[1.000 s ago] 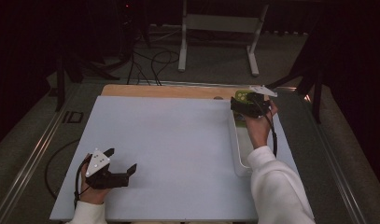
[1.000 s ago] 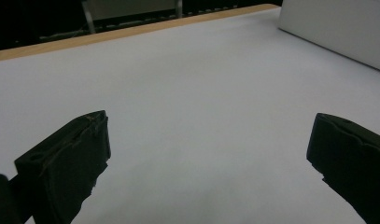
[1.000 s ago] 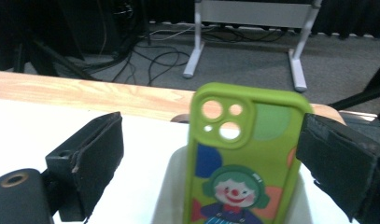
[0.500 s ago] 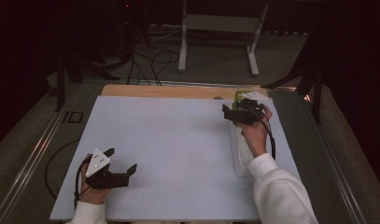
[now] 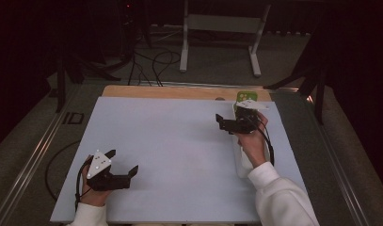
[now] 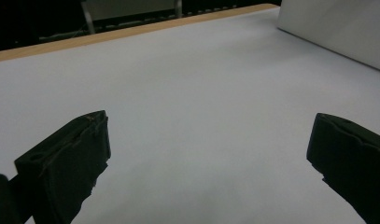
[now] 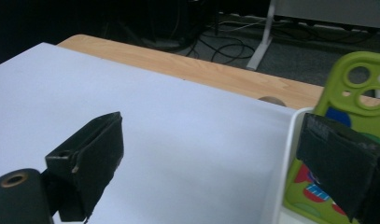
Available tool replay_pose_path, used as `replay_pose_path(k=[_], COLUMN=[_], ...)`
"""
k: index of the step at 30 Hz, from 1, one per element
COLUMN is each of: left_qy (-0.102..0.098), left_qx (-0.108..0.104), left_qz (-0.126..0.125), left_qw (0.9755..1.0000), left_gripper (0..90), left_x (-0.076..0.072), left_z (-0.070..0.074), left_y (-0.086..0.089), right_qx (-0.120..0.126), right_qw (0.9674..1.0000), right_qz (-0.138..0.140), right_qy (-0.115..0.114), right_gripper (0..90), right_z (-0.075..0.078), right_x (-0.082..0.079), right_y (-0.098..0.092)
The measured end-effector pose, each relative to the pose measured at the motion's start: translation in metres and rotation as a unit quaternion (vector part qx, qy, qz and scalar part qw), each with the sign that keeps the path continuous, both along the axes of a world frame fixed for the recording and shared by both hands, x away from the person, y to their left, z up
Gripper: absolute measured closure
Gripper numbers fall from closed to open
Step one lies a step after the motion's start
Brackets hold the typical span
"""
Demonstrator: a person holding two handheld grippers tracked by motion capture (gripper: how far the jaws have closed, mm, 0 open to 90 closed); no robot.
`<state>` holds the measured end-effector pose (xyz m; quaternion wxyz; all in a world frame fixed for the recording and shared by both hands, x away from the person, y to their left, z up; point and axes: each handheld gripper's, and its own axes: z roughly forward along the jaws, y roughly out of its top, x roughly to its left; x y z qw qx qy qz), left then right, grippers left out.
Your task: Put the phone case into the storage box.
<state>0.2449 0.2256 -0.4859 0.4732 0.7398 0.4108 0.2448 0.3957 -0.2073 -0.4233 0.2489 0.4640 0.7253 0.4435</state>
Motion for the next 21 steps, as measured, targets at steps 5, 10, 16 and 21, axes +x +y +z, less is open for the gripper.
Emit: replay_pose_path(k=[5,10,16,21], left_qy=[0.001,0.000,0.001,0.001], left_qx=[0.000,0.000,-0.002,-0.003], left_qz=[-0.001,-0.001,-0.001,-0.001], left_qw=[1.0000,1.0000,1.0000,1.0000], left_gripper=[0.0,0.0,0.0,0.0], left_x=[0.000,0.000,0.000,0.000], left_z=[0.000,0.000,0.000,0.001], left_y=[0.000,0.000,0.001,0.002], right_qx=[0.004,0.012,0.025,0.033], right_qw=[0.9998,0.9994,0.9984,0.9975], right_qz=[0.017,0.033,0.051,0.063], right_qy=[0.001,0.002,0.001,0.000], right_gripper=[7.6,7.6,7.6,7.6], right_z=[0.002,0.005,0.009,0.010], right_x=[-0.008,-0.017,-0.030,-0.042], right_y=[0.004,0.004,0.001,-0.005])
